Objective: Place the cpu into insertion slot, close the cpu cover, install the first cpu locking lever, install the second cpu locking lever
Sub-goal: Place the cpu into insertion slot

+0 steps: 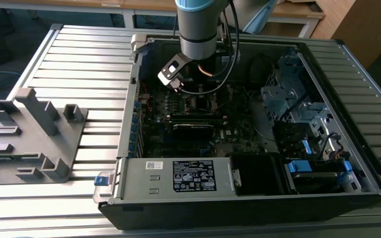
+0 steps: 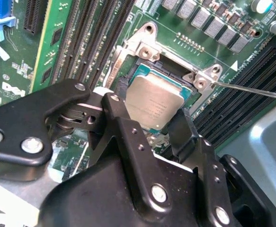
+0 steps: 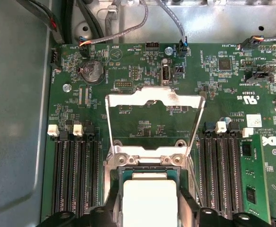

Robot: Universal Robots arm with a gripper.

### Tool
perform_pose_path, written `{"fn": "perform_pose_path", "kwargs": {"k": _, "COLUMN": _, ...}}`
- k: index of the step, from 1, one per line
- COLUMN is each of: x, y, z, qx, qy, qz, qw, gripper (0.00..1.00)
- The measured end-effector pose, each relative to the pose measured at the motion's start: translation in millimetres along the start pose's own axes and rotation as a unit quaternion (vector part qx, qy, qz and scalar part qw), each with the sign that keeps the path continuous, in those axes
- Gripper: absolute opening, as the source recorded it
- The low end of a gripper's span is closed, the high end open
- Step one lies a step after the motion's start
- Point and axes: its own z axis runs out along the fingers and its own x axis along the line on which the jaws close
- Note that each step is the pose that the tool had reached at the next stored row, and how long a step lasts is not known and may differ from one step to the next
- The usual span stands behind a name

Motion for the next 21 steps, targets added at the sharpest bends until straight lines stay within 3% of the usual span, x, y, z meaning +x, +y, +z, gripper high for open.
{"fn": "perform_pose_path", "kwargs": {"k": 1, "x": -0.1, "y": 0.0, "z": -0.1, "qx": 0.0001, "qy": -0.0001, "qz": 0.0, "qw": 1.0, "gripper": 0.61}}
{"fn": "perform_pose_path", "kwargs": {"k": 6, "x": -0.1, "y": 0.1, "z": -1.6, "qx": 0.0003, "qy": -0.0004, "qz": 0.0, "qw": 1.0, "gripper": 0.61}}
{"fn": "perform_pose_path", "kwargs": {"k": 12, "x": 0.0, "y": 1.3, "z": -10.2, "qx": 0.0002, "qy": -0.0003, "qz": 0.0, "qw": 1.0, "gripper": 0.61}}
{"fn": "perform_pose_path", "kwargs": {"k": 18, "x": 0.0, "y": 1.4, "z": -10.6, "qx": 0.0002, "qy": -0.0003, "qz": 0.0, "qw": 1.0, "gripper": 0.61}}
{"fn": "perform_pose_path", "kwargs": {"k": 21, "x": 0.0, "y": 1.4, "z": -10.9, "qx": 0.0002, "qy": -0.0003, "qz": 0.0, "qw": 1.0, "gripper": 0.53}}
